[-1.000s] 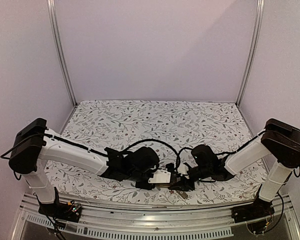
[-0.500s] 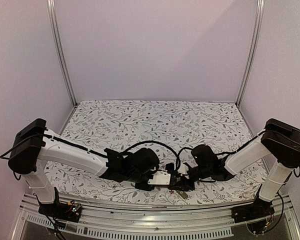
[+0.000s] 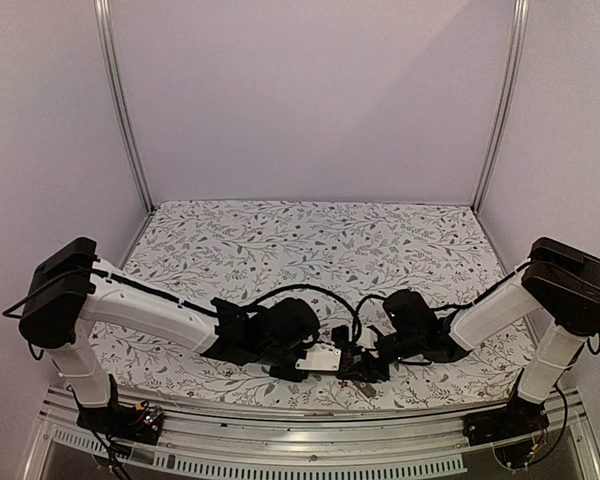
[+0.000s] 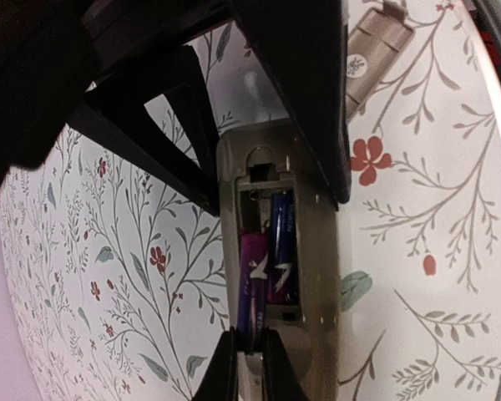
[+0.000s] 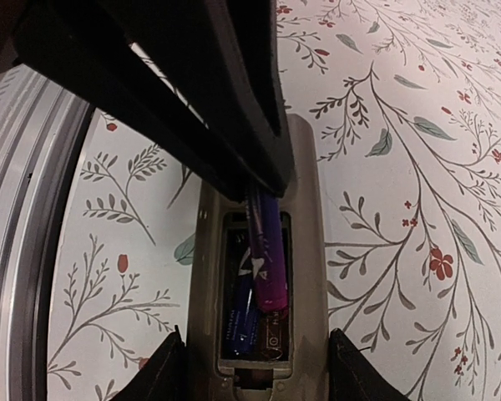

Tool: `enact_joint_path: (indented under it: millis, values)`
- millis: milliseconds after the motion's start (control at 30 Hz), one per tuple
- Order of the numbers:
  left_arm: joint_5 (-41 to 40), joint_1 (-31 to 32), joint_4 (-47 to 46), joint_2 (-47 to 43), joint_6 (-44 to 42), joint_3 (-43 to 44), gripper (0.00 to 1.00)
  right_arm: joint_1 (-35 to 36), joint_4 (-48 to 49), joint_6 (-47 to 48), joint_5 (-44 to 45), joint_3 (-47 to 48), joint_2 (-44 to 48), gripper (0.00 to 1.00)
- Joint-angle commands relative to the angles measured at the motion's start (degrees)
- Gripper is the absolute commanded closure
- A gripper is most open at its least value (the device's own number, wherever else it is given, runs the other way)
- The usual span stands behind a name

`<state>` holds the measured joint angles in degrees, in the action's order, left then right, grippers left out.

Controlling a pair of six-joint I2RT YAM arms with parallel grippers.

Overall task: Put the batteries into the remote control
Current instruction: Load the battery into the battery compartment.

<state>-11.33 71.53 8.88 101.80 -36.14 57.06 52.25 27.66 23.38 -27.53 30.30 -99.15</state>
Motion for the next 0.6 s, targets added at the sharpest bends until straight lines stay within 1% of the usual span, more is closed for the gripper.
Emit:
enact_joint_path:
  millis: [0, 200, 300, 567]
  values:
    - [-2.73, 0.89, 2.11, 2.85, -1.81, 0.55, 1.0, 0.4, 0.99, -0.33, 0.28, -0.77, 1.38, 0.65]
    - [-5.75, 1.71, 4.72, 4.41, -3.99, 2.72, 1.0, 0.4, 1.1, -0.78, -0.01, -0.55, 1.72, 0.65]
    - [-2.7, 1.9, 4.75, 5.1, -4.07, 3.69, 1.0, 0.4, 1.23, -0.79, 0.0, -0.47, 1.79, 0.65]
    - [-0.97, 2.34, 8.57, 9.64, -3.05, 8.52, 1.0, 0.4, 1.19, -1.55, -0.05, -0.53, 2.5, 0.65]
